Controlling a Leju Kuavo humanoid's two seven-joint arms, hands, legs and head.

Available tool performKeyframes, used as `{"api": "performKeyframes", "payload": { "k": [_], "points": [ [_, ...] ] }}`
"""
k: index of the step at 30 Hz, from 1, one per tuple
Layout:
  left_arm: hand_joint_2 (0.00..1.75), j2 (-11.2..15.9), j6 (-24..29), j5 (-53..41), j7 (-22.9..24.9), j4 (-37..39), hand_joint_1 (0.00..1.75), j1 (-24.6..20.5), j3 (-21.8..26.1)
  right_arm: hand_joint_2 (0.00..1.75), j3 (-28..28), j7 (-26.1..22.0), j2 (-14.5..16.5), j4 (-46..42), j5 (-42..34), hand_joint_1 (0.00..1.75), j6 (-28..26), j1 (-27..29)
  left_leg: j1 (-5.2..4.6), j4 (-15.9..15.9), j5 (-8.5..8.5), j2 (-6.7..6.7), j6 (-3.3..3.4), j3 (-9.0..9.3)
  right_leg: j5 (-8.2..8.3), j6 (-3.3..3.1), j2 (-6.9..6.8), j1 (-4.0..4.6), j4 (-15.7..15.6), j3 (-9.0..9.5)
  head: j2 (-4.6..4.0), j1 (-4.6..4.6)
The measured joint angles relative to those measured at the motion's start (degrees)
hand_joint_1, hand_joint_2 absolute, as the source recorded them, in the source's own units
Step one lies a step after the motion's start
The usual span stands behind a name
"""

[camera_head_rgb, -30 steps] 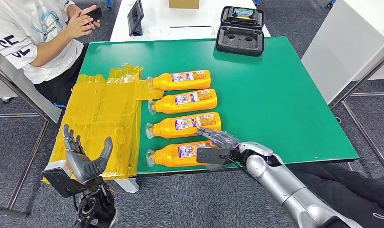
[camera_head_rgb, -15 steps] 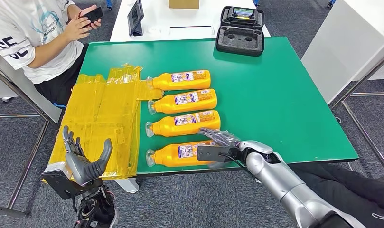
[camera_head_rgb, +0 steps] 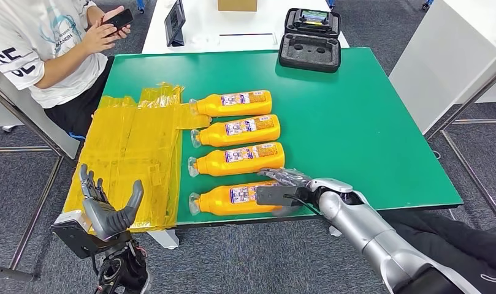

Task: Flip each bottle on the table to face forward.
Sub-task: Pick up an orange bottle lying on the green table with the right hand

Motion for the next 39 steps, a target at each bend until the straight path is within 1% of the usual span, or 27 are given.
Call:
{"api": "performKeyframes", "payload": {
  "k": [1, 2, 7, 11, 23, 27, 30, 33, 36, 39],
  "points": [
    [1.75, 0.0, -0.1, 0.04, 0.0, 0.0, 0.0, -0.02, 0.02, 1.75, 0.11, -0.09, 0.04, 0.39, -0.04, 1.22, 0.12, -0.38, 0.0, 0.0, 0.0, 0.0, 0.0, 0.0, 0.0, 0.0, 0.0, 0.0, 0.0, 0.0, 0.0, 0.0],
    [1.75, 0.0, -0.2, 0.09, 0.0, 0.0, 0.0, -0.04, 0.04, 1.75, 0.23, -0.21, 0.07, 0.75, -0.07, 1.41, 0.16, -0.66, 0.0, 0.0, 0.0, 0.0, 0.0, 0.0, 0.0, 0.0, 0.0, 0.0, 0.0, 0.0, 0.0, 0.0],
    [1.75, -0.02, -0.35, 0.17, 0.0, 0.0, 0.0, -0.06, 0.08, 1.75, 0.56, -0.51, 0.15, 1.89, -0.09, 1.44, 0.07, -1.18, 0.0, 0.0, 0.0, 0.0, 0.0, 0.0, 0.0, 0.0, 0.0, 0.0, 0.0, 0.0, 0.0, 0.0],
    [1.75, -0.02, -0.35, 0.24, 0.0, 0.0, 0.0, -0.07, 0.1, 1.75, 0.68, -0.54, 0.18, 2.38, -0.11, 1.64, 0.06, -1.4, 0.0, 0.0, -0.01, 0.0, 0.0, 0.0, -0.01, 0.0, 0.0, 0.0, 0.0, 0.0, 0.0, 0.0],
    [1.75, -0.06, -0.53, 0.3, 0.0, 0.02, 0.0, -0.02, 0.13, 1.75, 0.99, -1.52, 0.08, 3.31, -1.34, 1.75, -0.1, -1.5, 0.0, 0.0, 0.0, 0.0, 0.0, 0.02, 0.0, 0.0, 0.0, 0.0, 0.0, 0.01, 0.0, 0.0],
    [1.75, -0.1, -0.65, 0.32, 0.0, 0.02, 0.0, -0.03, 0.13, 1.75, 1.12, -2.6, 0.21, 3.45, -2.77, 1.75, 0.14, -1.52, 0.0, 0.0, 0.0, 0.0, 0.0, 0.01, 0.0, 0.0, 0.0, 0.0, 0.0, 0.01, 0.0, 0.0],
    [1.75, -0.22, -0.88, 0.43, 0.0, 0.04, 0.0, -0.05, 0.17, 1.75, 0.95, -5.64, 0.58, 3.56, -6.44, 1.75, 0.74, -1.52, 0.0, 0.0, 0.0, 0.01, 0.0, 0.0, 0.0, 0.0, 0.01, 0.0, 0.01, -0.01, 0.0, 0.01],
    [1.75, -0.42, -1.16, 0.43, 0.0, 0.04, 0.0, -0.03, 0.21, 1.75, -0.25, -10.23, 1.4, 3.01, -11.68, 1.75, 0.72, -1.29, 0.0, 0.0, 0.0, 0.03, 0.0, 0.01, 0.0, 0.0, 0.01, 0.0, 0.01, -0.01, 0.0, 0.0],
    [1.75, -0.52, -1.28, 0.29, 0.0, -0.08, 0.0, 0.24, 0.28, 1.75, -2.5, -14.68, 2.45, 0.67, -15.81, 1.75, -0.49, -0.21, 0.01, 0.0, 0.0, 0.01, 0.0, 0.0, -0.01, 0.0, 0.01, 0.01, 0.01, -0.02, 0.0, 0.01],
    [1.75, -0.67, -1.46, 0.21, 0.0, -0.56, 0.0, 0.66, 0.39, 1.75, -4.86, -17.73, 3.55, -2.49, -17.49, 1.75, -2.05, 1.34, 0.02, 0.0, -0.01, 0.01, -0.01, -0.01, -0.01, -0.01, 0.01, 0.01, 0.01, -0.03, 0.0, 0.01]
  ]
}}
